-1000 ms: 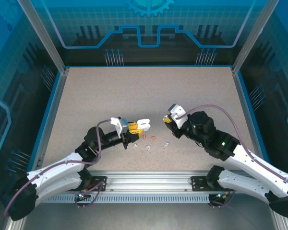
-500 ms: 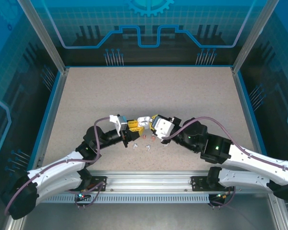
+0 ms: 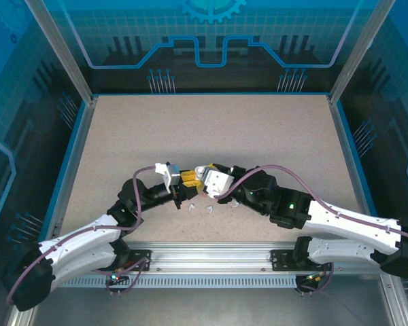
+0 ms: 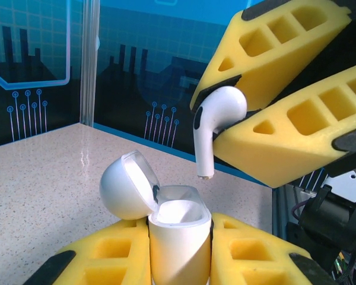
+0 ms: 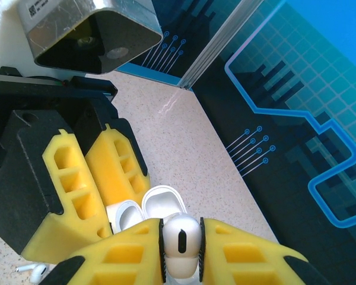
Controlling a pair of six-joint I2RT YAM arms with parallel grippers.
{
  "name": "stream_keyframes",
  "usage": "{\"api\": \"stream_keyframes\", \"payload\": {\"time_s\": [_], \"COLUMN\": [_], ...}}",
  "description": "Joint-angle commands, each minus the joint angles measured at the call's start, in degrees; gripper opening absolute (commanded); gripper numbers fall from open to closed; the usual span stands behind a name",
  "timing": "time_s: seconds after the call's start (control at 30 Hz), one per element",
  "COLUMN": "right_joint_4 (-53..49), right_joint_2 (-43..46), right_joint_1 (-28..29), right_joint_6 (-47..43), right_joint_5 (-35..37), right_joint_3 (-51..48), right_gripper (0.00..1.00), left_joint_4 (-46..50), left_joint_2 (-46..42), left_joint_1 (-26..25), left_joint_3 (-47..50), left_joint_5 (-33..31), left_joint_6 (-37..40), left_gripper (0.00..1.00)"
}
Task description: Insert the wireless bluetooth earbuds into the charging case
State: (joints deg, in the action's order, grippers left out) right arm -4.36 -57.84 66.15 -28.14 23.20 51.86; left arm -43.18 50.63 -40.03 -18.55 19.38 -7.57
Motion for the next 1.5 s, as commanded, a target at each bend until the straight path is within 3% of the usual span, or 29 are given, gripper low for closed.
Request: {"api": "stream_keyframes", "payload": {"time_s": [0.0,0.67,1.47], "right_joint_4": [1.8,-2.6,-9.6], "right_joint_2": [-0.6,-3.8,-1.2], "right_joint_1": [0.9,0.9,-1.6], "right_joint_6": [0.1,2.9,8.0], "right_joint_5": [0.6,-0.6,-8.8], "right_joint_3": [2.2,3.3,2.4], "right_gripper": [0.20,0.20,0.23], "left_joint_4": [-2.1,-1.6,-1.4], "left_joint_2": [-0.3,-1.1,-1.3], "left_joint_1": [-0.5,-0.6,-0.7], "left_joint_3": [-1.7,-1.2,-1.1], "left_joint_5": [2.0,2.4,1.8], "left_joint_6": [0.6,2.0,2.8], "left_gripper": [0.00,0.00,0.00]}}
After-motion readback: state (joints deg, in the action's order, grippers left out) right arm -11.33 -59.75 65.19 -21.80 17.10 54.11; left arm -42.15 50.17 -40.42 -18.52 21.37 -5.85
